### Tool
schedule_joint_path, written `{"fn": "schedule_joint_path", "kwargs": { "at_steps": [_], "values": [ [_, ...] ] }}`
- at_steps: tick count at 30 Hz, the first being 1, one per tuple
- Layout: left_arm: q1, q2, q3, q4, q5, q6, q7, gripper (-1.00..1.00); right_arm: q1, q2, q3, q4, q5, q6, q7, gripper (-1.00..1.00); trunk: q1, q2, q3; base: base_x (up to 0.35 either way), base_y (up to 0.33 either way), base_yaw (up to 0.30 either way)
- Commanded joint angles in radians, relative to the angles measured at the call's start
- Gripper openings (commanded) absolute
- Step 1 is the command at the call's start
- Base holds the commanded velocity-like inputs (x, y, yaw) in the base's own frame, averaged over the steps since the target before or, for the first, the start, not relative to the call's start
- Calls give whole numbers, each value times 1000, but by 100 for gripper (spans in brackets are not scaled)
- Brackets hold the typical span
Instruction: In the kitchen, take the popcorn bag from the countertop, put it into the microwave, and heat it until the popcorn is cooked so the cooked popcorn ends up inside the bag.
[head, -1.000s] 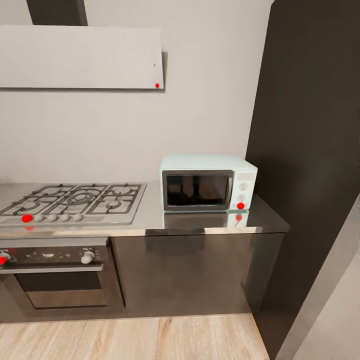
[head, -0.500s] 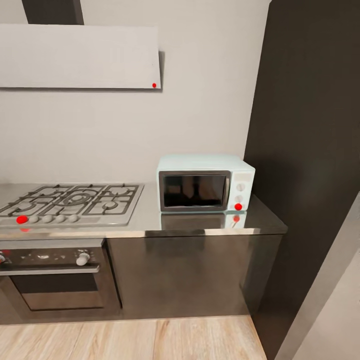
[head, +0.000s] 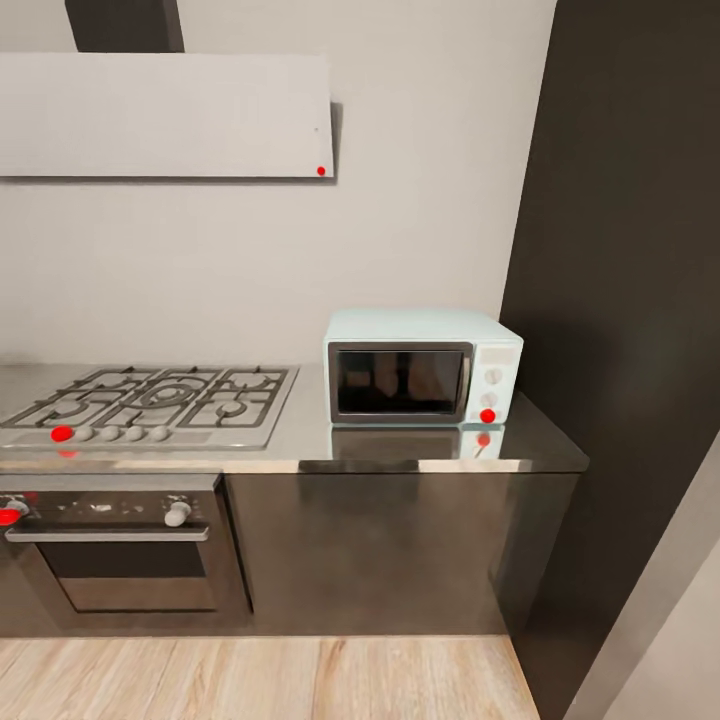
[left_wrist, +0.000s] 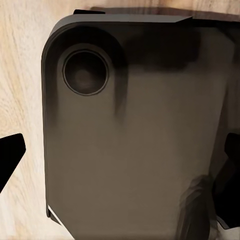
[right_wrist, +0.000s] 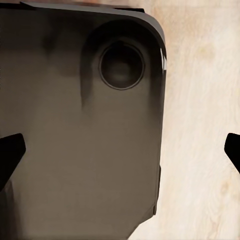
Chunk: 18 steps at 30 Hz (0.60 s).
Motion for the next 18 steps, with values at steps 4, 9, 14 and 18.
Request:
{"fn": "schedule_joint_path", "kwargs": {
  "at_steps": [4,9,14,18],
  "values": [
    [0,0,0,-1,7,-1,0,100,0,0,1,0,1,-4,-1,100,0,0,-1,0,0,0],
    [0,0,0,-1,7,-1,0,100,0,-3,1,0,0,-2,-1,100,0,0,-1,0,0,0],
    [0,0,0,-1,6,-1,-1,100,0,-5,-3,-73,4,6,-2,100,0,0,-1,0,0,0],
    [0,0,0,-1,6,-1,-2,100,0,-6,0,-332,11,129,5,100,0,0,-1,0,0,0]
  ]
}}
